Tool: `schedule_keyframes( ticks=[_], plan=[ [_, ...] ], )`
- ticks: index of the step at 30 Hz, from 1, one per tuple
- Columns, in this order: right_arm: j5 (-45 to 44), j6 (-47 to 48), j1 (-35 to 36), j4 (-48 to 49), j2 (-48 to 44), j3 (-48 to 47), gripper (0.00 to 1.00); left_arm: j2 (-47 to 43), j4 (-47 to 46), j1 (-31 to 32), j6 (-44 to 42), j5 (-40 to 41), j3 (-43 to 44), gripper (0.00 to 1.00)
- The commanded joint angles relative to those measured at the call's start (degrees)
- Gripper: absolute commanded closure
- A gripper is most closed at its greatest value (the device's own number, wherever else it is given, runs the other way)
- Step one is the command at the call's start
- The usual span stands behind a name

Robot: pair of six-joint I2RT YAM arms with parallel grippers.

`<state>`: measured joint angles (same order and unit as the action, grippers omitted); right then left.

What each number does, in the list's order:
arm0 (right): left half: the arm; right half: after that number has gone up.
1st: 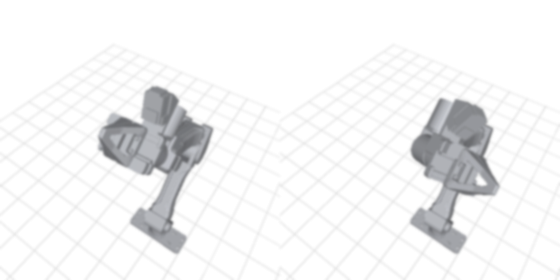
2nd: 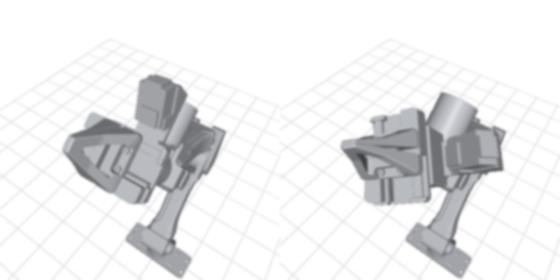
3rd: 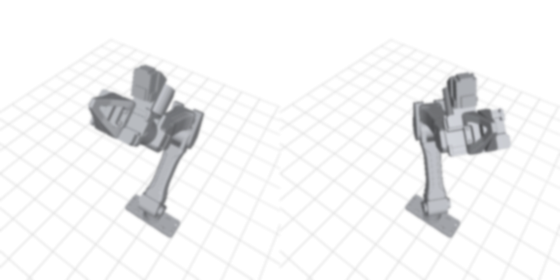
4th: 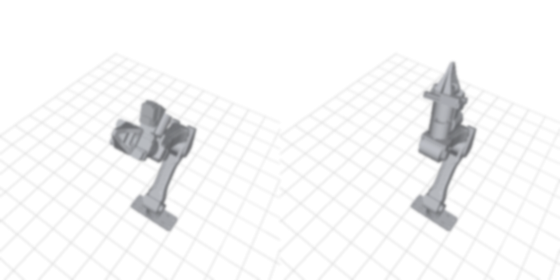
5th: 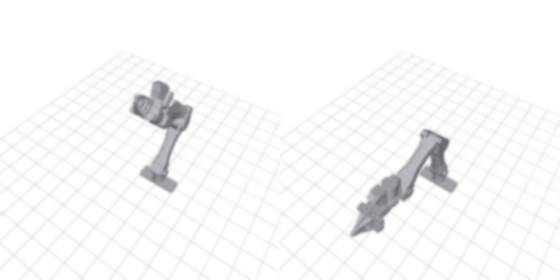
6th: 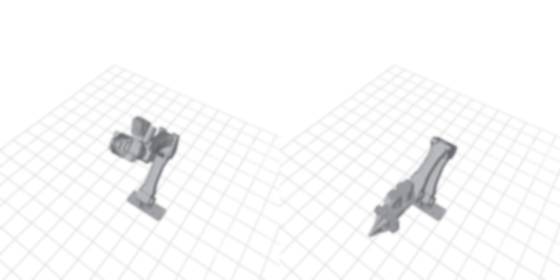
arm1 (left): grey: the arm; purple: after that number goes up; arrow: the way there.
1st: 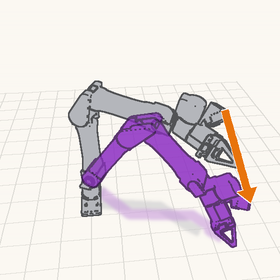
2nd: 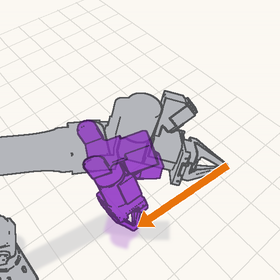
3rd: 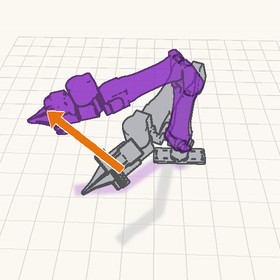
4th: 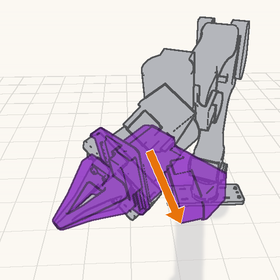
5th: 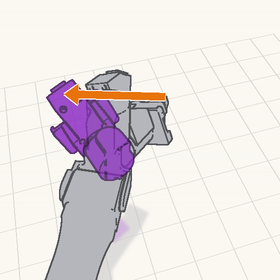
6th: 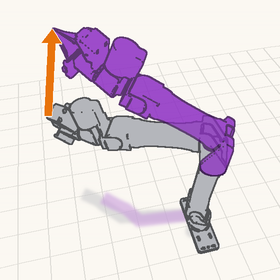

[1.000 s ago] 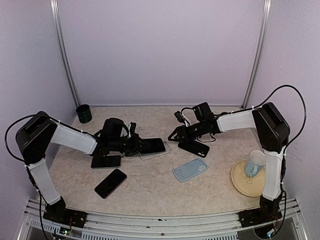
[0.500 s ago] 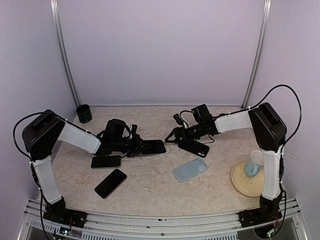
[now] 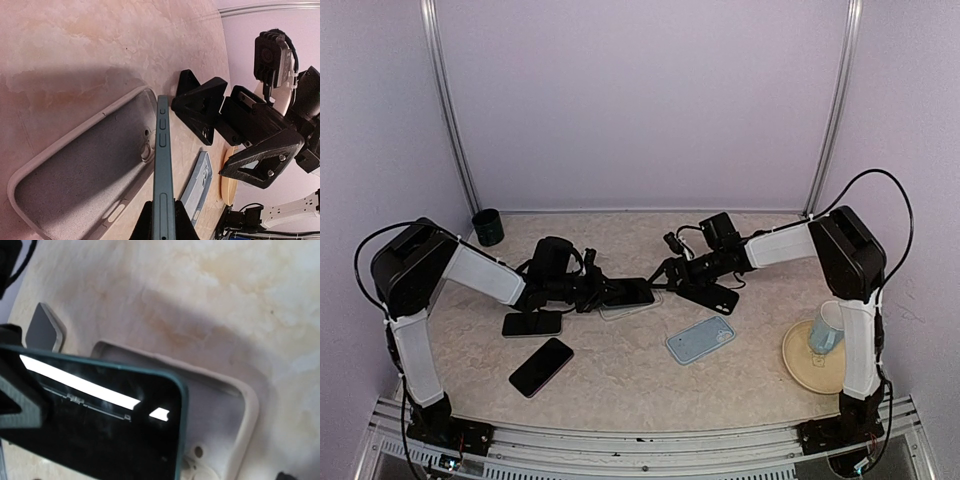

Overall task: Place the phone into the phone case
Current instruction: Install the phone on the phone case.

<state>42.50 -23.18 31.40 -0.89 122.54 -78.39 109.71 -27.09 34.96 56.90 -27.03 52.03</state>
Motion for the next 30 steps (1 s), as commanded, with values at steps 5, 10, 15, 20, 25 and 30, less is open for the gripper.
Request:
schedule_keyframes(
  ticks=[5, 10, 15, 20, 25, 30],
  plan=[
    [2.0, -0.55, 1.42, 0.72, 1.76, -1.83, 0.0, 1.75, -5.1, -0.95, 2.29, -3.53, 1.98, 1.0],
    [2.39, -0.79, 1.89, 0.72, 2.33, -2.0, 0.0, 2.98, -5.14, -1.16, 3.34, -4.58, 2.37, 1.0],
    [2.27, -0.73, 2.09, 0.73, 2.66, -1.97, 0.0, 4.08, -5.53, -1.6, 4.51, -5.67, 2.45, 1.0],
    [1.98, -0.72, 2.29, 0.75, 3.33, -2.0, 0.0, 5.19, -5.82, -2.06, 6.58, -6.97, 2.53, 1.0],
    [2.13, -0.57, 2.82, 0.71, 4.05, -1.87, 0.0, 6.76, -8.08, -2.44, 8.99, -8.57, 2.29, 1.0],
    [2.19, -0.47, 3.47, 0.74, 4.49, -2.02, 0.0, 9.23, -10.95, -2.61, 12.87, -11.05, 2.57, 1.0]
  ],
)
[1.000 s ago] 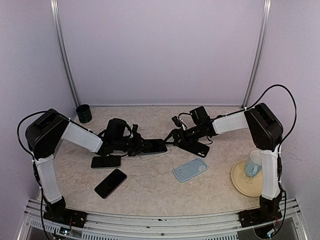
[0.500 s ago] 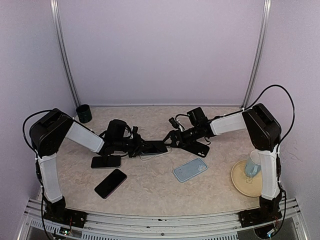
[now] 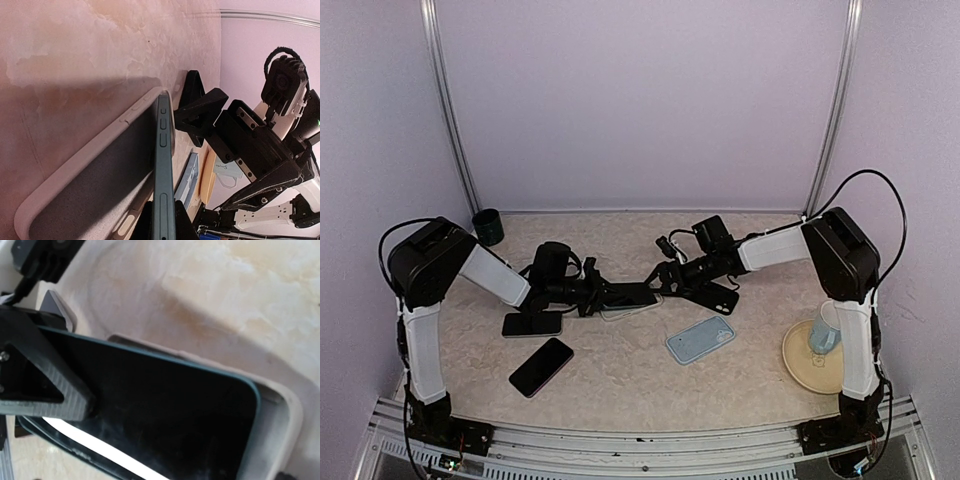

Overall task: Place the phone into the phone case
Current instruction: Install the phone on the phone case.

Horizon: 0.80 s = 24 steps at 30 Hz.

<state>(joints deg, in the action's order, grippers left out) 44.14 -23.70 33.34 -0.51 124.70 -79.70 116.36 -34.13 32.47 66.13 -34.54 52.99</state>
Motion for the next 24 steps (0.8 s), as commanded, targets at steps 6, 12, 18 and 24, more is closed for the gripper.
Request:
schedule_keyframes(
  ticks=[6, 12, 18, 24],
  plan=[
    [0.2, 0.2, 2.3, 0.4, 2.7, -0.85, 0.0, 5.0, -5.34, -0.39, 7.27, -4.96, 1.76, 1.0],
    [0.1, 0.18, 3.07, 0.34, 3.07, -0.74, 0.0, 5.84, -5.99, -0.39, 9.11, -5.11, 1.88, 1.0],
    [0.23, 0.12, 3.78, 0.34, 2.96, -0.57, 0.0, 6.14, -5.34, -0.39, 9.83, -3.69, 1.56, 1.0],
    [0.57, -0.01, 4.55, 0.38, 2.33, -0.23, 0.0, 6.22, -7.13, -0.34, 10.65, -1.72, 0.46, 1.0]
  ],
)
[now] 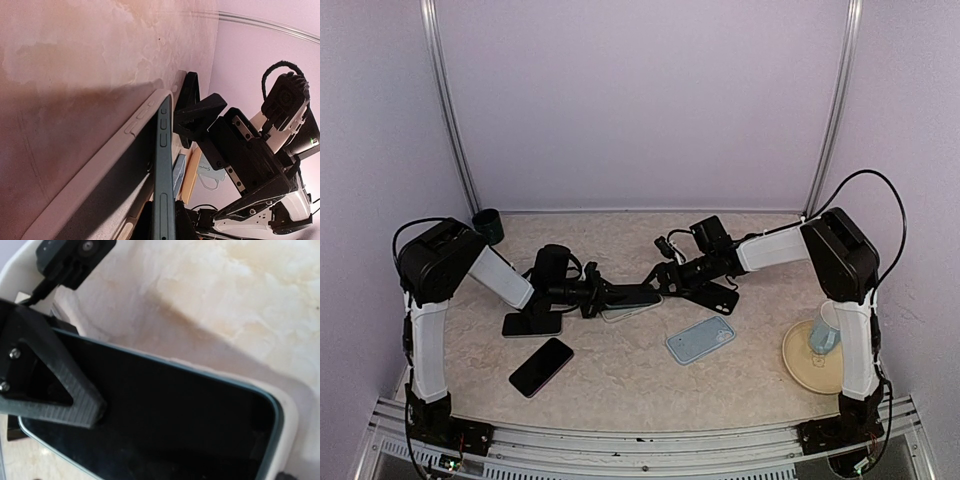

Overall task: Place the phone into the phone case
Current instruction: Install the phone on the phone case.

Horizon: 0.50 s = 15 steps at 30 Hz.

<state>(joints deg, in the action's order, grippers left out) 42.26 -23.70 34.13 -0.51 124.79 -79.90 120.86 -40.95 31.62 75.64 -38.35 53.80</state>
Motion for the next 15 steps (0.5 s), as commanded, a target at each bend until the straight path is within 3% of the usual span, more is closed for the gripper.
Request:
schedule_keyframes(
  ticks=[1, 15],
  plan=[
    [2.56, -0.01, 3.88, 0.41, 2.18, -0.07, 0.0, 1.94, -0.75, 0.61, 1.1, 1.68, 0.07, 1.0],
    [3.6, -0.27, 4.53, 0.34, 2.1, -0.23, 0.0, 5.44, 2.18, 2.05, -3.14, 0.38, 4.03, 1.0]
  ],
)
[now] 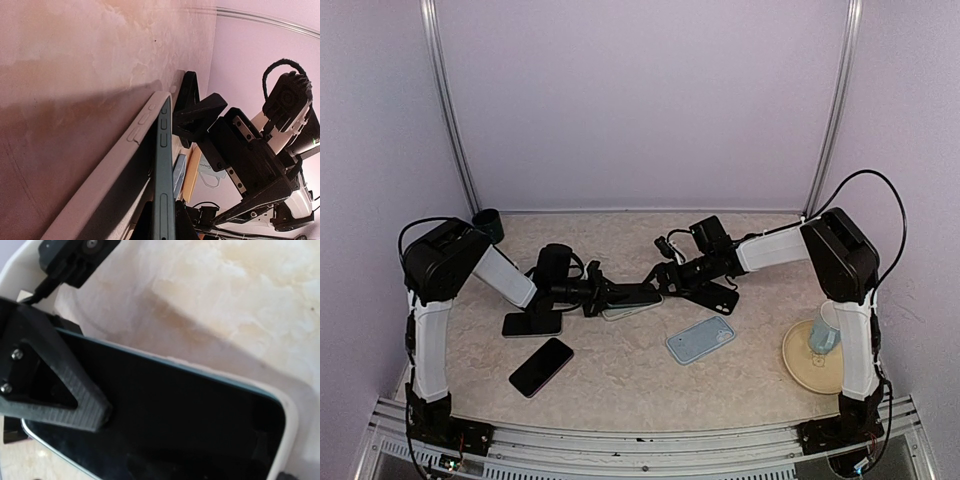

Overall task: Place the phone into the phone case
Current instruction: Install the phone on the phone case.

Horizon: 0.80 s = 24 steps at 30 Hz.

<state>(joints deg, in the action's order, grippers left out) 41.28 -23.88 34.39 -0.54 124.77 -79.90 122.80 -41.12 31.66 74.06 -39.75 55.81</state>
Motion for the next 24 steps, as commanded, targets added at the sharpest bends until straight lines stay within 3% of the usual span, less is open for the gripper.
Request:
schedule_keyframes(
  ticks=[1, 24],
  plan=[
    [4.59, -0.06, 4.23, 0.37, 2.07, -0.26, 0.0, 3.46, 2.03, 1.94, -1.55, 1.78, 1.76, 1.0],
    [3.62, 1.25, 0.65, -3.98, -2.35, -2.34, 0.0, -5.88, -4.65, 0.16, -7.64, 0.78, -3.17, 1.0]
  ],
)
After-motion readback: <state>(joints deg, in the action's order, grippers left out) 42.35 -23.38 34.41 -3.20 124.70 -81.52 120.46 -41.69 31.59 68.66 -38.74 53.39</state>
